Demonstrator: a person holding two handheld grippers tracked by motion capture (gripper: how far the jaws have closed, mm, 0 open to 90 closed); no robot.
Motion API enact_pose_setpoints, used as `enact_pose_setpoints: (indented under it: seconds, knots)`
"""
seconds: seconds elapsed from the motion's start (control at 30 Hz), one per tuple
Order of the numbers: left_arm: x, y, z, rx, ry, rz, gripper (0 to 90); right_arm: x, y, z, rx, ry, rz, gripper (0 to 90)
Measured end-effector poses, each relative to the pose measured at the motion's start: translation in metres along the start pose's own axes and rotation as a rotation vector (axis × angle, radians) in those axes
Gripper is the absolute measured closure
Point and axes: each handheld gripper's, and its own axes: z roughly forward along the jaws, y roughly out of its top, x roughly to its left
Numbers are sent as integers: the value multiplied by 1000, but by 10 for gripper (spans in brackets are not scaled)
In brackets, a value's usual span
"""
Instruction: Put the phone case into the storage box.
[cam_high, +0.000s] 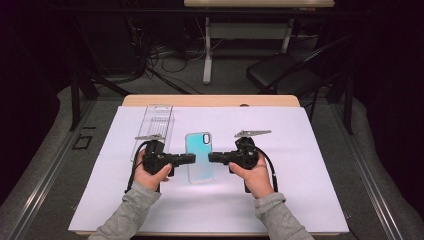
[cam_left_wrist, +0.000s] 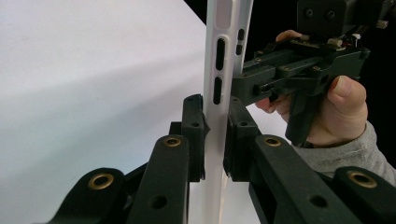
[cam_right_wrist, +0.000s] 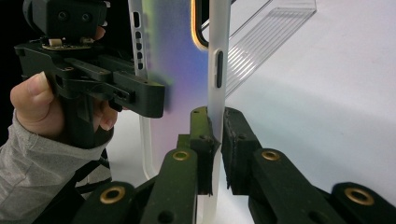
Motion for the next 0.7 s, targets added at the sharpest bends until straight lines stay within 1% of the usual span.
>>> enact_pose_setpoints:
  seconds: [0.43, 0.57, 0.7]
  knots:
    - [1, 0, 0, -9, 0, -14, 774, -1, 0, -1, -4, -2, 2, 838]
    - [1, 0, -1, -13, 0, -12, 765, -1, 0, -1, -5, -4, 4, 838]
    - [1, 1, -1, -20, -4, -16, 740, 0, 1, -2, -10, -7, 6, 838]
